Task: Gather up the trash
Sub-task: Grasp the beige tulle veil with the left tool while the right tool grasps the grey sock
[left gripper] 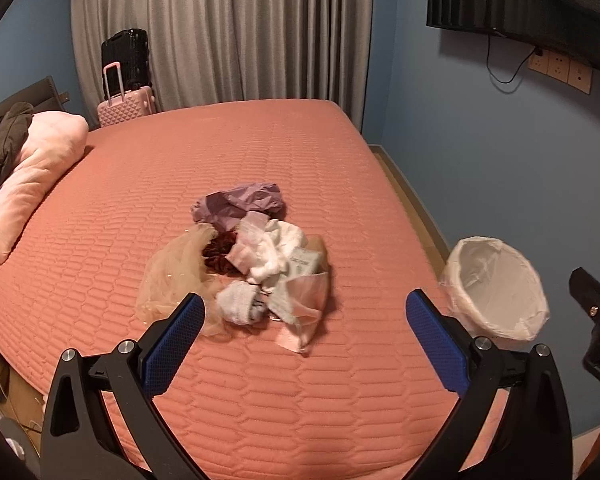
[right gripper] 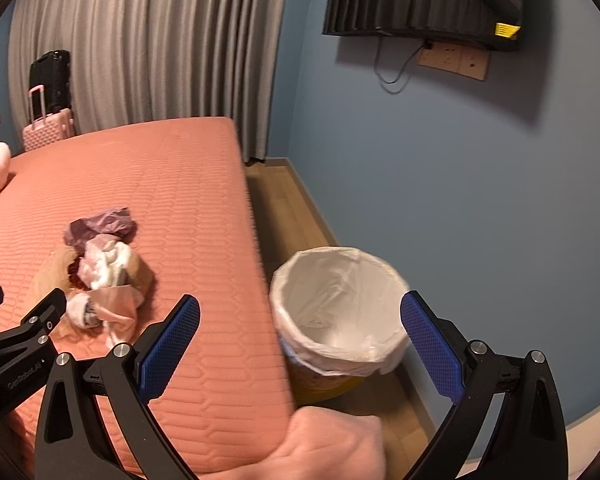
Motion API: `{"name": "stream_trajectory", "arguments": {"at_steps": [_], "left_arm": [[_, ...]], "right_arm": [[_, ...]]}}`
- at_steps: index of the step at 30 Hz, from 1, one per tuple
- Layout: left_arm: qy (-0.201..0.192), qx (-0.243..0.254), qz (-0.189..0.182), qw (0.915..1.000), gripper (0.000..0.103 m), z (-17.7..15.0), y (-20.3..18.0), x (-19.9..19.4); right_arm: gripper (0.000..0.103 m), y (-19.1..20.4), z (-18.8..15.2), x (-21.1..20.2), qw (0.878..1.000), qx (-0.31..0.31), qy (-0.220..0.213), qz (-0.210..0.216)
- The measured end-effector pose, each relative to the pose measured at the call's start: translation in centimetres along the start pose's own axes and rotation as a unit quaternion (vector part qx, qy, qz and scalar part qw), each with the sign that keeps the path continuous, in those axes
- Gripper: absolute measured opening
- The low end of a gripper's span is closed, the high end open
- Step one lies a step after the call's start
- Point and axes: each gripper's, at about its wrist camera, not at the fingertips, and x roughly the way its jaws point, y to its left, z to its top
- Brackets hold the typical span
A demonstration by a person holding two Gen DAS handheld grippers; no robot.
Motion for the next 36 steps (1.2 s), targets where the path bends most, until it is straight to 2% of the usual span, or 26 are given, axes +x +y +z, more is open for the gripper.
{"name": "stream_trajectory", "arguments": {"at_steps": [3,7,11,16,25,31,33,36], "left_arm": [[0.006,-0.005,0.016,0.9998,0.096,-0.3,2.3,1.3],[0.027,-0.044,0.026,0.9983,0.096,-0.7,6.1,3.3],[0.037,-0.066,0.051,0.9958,0.096,-1.0,9.4,5.0],[0.052,-0.087,0.057,0.9932,0.096,-1.4,12.8,7.4],[0.087,-0.146,0.037,0.9848,0.096,-1.5,18.2,12.7],[0.116,-0.167,0.01,0.9791,0.096,-1.4,19.8,16.8],[0.124,-0.163,0.003,0.9789,0.091,-1.5,19.9,17.8],[0.147,-0.166,-0.019,0.9749,0.068,-1.8,20.0,19.3]], "right_arm": [[0.097,1.9,-0.2,0.8,1.0,-0.005,0.003,0.019],[0.097,4.6,-0.7,2.1,0.999,-0.01,0.016,0.047],[0.097,8.0,-1.0,3.5,0.997,-0.022,0.026,0.074],[0.097,11.5,-1.1,5.2,0.994,-0.027,0.037,0.099],[0.097,17.5,-1.4,9.4,0.99,-0.04,0.064,0.121],[0.097,21.1,-1.0,11.6,0.986,-0.042,0.079,0.139],[0.096,22.6,-0.9,12.2,0.984,-0.047,0.085,0.15],[0.091,24.4,-0.8,12.8,0.98,-0.053,0.092,0.167]]}}
